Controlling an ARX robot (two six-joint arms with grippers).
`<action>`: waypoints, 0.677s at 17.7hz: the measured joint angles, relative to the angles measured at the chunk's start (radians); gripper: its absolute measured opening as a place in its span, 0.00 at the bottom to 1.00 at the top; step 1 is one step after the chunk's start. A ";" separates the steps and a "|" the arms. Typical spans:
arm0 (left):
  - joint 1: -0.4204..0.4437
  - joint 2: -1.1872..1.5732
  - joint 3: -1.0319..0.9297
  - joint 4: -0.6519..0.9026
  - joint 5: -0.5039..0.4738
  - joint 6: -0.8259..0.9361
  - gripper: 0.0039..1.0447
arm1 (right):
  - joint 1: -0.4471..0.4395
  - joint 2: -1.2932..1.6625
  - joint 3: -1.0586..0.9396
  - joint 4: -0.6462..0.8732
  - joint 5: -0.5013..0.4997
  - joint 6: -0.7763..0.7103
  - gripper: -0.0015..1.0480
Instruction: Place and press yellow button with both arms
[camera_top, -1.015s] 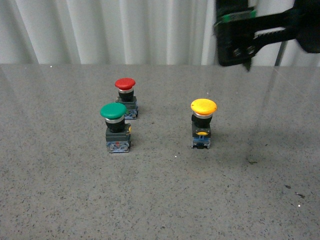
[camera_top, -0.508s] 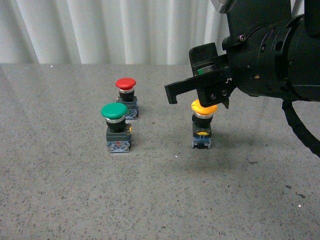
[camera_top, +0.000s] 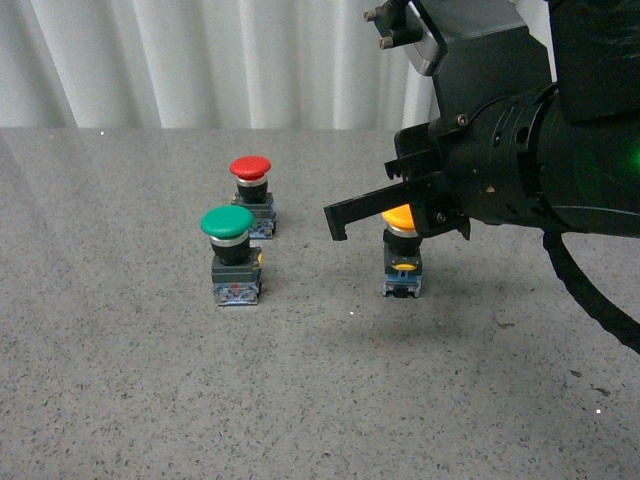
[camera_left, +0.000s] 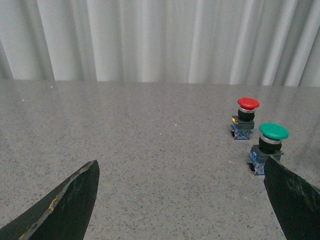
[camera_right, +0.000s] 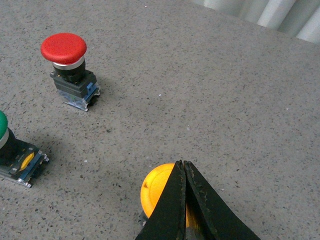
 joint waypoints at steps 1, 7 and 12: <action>0.000 0.000 0.000 0.000 0.000 0.000 0.94 | 0.002 0.008 0.000 0.001 0.000 0.003 0.02; 0.000 0.000 0.000 0.000 0.000 0.000 0.94 | 0.017 0.041 0.000 -0.005 0.008 0.003 0.02; 0.000 0.000 0.000 0.000 0.000 0.000 0.94 | 0.027 0.047 0.004 -0.051 0.034 0.003 0.02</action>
